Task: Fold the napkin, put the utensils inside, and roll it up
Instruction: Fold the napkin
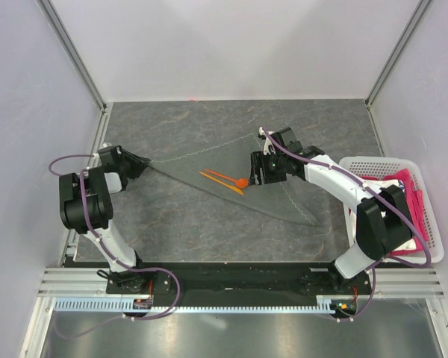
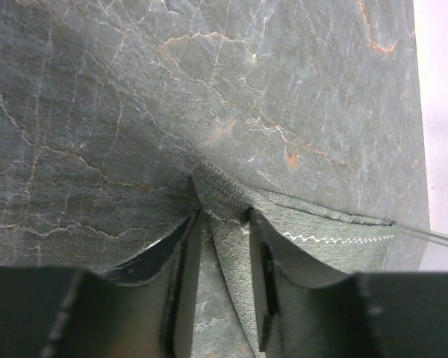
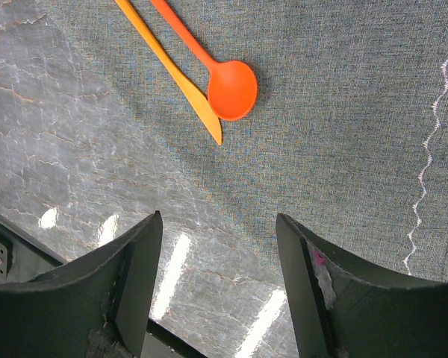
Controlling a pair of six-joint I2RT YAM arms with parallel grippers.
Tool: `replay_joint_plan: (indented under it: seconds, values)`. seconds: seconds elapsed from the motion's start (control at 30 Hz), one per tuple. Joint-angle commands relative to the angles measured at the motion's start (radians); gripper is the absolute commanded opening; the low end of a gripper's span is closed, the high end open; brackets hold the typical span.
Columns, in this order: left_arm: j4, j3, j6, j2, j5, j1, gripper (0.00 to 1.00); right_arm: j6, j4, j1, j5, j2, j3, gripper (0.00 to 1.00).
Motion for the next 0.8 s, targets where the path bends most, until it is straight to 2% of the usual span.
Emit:
replay_joint_plan:
  seconds: [0.0,0.4,0.6,0.77]
  values:
    - [0.046,0.029,0.014,0.015,0.024,0.009,0.35,0.006,0.017,0.002,0.013,-0.014,0.015,0.7]
    - [0.007,0.047,0.025,0.024,0.015,0.015,0.16,0.006,0.012,0.001,0.013,-0.016,0.011,0.71]
    - [0.007,0.07,0.051,0.032,0.041,0.017,0.02,0.006,0.014,0.001,0.019,-0.017,0.009,0.71]
    - [0.034,0.072,0.095,0.01,0.073,0.017,0.02,0.006,0.012,0.001,0.028,-0.008,0.007,0.71]
